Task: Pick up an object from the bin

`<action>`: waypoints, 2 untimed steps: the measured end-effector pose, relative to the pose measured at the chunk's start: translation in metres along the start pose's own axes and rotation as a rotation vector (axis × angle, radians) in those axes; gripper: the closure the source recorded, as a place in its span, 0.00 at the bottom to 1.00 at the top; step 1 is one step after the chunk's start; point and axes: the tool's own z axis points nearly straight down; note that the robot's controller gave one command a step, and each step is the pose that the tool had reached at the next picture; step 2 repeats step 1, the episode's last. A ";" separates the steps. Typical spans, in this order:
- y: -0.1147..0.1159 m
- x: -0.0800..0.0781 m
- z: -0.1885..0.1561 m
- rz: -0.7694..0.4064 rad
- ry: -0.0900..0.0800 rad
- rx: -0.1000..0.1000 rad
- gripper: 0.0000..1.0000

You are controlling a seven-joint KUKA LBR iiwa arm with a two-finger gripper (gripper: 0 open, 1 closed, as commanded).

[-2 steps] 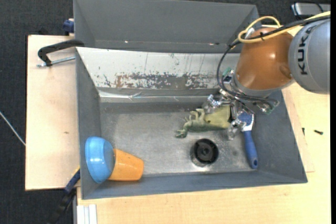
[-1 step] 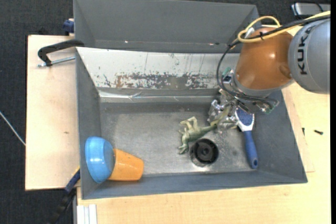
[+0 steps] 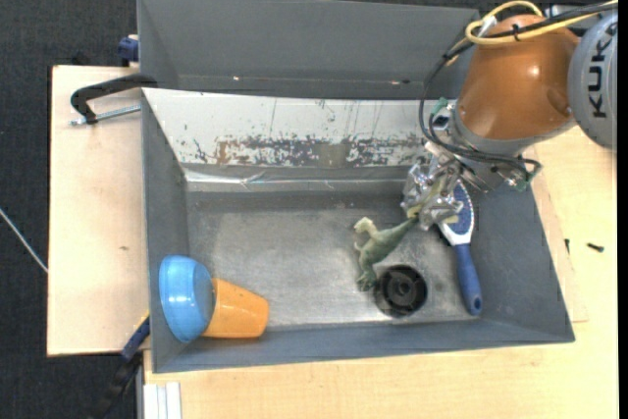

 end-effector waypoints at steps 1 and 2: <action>-0.001 -0.003 -0.042 0.002 0.001 -0.001 1.00; -0.001 -0.003 -0.042 0.002 0.001 -0.001 1.00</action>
Offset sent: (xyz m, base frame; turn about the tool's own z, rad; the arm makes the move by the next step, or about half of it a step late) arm 0.0000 0.0000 0.0379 0.0000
